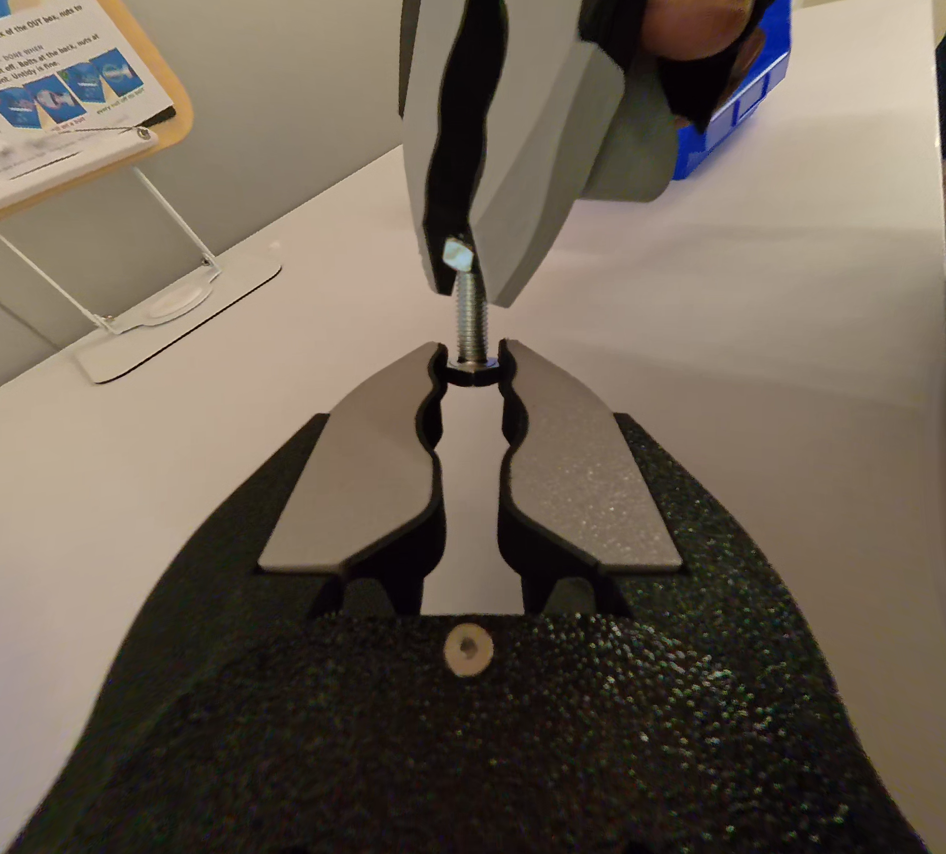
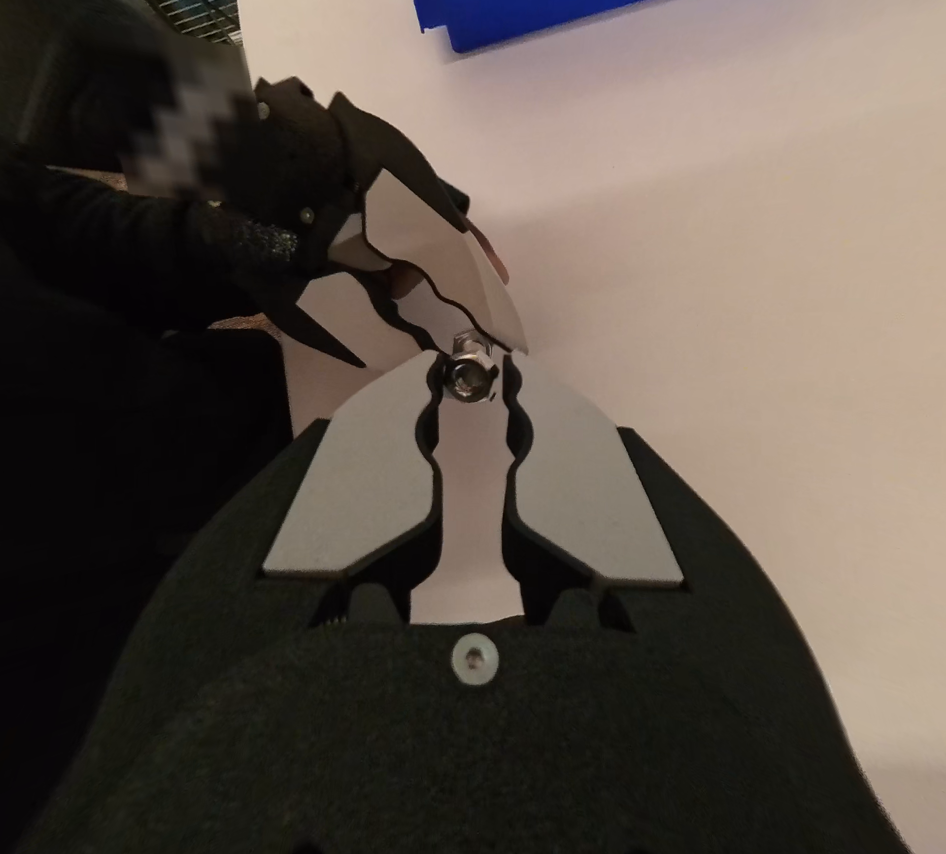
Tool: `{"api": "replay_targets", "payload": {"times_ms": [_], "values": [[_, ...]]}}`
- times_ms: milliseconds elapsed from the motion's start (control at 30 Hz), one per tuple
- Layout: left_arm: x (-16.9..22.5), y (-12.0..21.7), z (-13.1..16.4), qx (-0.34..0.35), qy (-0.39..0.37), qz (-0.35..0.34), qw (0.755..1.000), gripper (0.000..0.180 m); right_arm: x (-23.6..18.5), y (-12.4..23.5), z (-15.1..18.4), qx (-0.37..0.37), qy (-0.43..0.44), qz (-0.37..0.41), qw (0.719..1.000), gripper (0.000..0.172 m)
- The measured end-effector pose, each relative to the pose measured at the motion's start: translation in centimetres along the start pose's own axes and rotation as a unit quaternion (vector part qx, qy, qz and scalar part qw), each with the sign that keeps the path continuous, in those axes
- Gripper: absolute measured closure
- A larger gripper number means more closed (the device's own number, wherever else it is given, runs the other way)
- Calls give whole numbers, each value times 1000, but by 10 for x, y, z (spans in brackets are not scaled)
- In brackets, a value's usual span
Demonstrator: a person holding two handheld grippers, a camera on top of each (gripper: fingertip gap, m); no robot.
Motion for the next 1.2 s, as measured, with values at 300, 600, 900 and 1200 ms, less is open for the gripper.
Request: {"api": "replay_targets", "payload": {"times_ms": [300,600,900,1200], "values": [[0,3,-2,28,28,25,999,162,0,3,-4,14,-5,-19,1000,148],[0,3,-3,34,24,28,999,162,-1,6,-4,16,0,-30,999,152],[-2,5,-3,35,28,20,999,162,-2,6,-2,18,33,-14,999,152],[-3,4,-2,27,34,17,999,162,-5,6,-6,18,62,1,998,154]]}}
Point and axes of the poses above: each gripper's, where its closed fingertips meet, y back along the fingers, z out of its underside, x = y × z across the jaws, the point moved 8 cm from there along y, back along the fingers, and after that the axes turned 15 degrees about x, right-handed, at the moved point
